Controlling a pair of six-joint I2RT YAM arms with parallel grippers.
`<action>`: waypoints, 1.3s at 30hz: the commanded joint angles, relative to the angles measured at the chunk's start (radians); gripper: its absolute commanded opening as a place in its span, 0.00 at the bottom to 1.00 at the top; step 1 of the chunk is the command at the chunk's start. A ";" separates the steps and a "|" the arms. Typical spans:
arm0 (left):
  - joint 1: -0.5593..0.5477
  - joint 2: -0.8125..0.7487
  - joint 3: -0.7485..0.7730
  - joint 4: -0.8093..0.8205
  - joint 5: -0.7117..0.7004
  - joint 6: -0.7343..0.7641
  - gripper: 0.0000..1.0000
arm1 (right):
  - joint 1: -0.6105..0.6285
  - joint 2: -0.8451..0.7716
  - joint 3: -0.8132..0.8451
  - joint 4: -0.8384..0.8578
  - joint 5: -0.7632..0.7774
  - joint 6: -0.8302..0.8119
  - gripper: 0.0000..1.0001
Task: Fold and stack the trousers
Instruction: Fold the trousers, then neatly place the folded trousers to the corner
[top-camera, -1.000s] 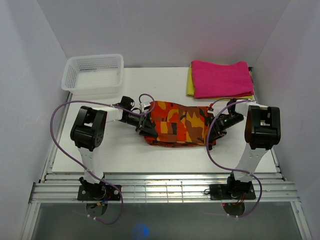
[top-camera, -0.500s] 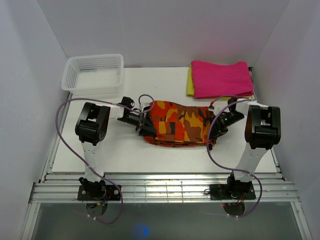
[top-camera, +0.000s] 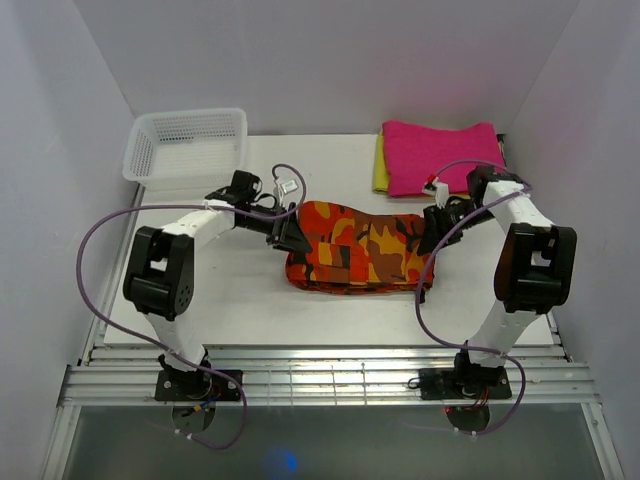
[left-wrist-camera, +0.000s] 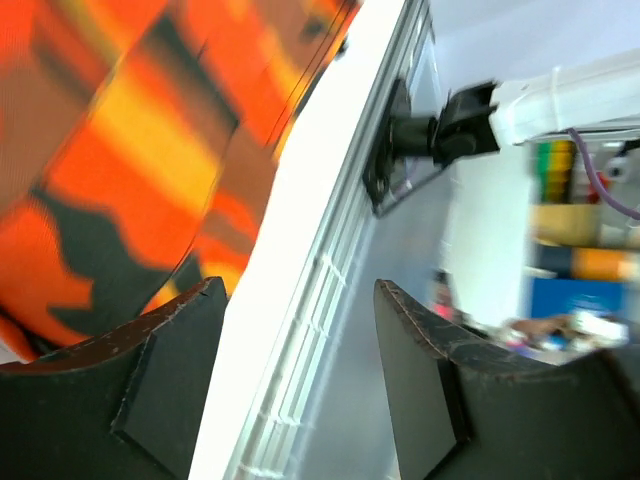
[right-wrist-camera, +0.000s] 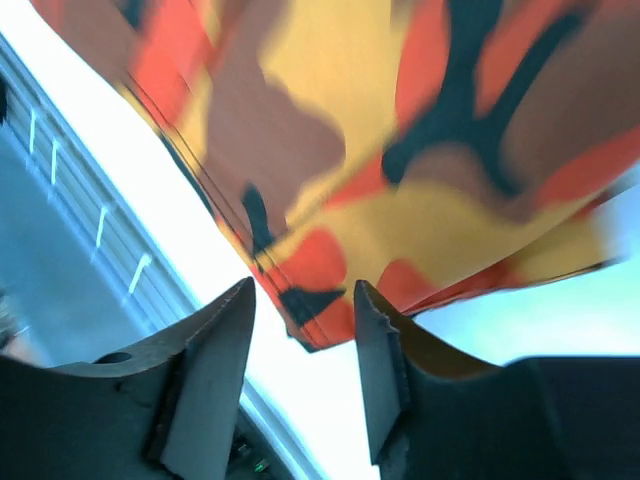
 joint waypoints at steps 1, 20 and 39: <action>-0.003 -0.161 0.098 0.105 -0.035 -0.013 0.72 | -0.005 -0.065 0.168 -0.072 -0.118 -0.034 0.51; 0.031 0.244 0.221 0.461 -0.177 -0.305 0.70 | -0.005 0.189 0.173 0.262 -0.096 0.203 0.55; 0.155 -0.357 -0.035 0.078 -0.524 -0.045 0.98 | -0.109 -0.379 -0.159 0.123 0.192 0.298 0.92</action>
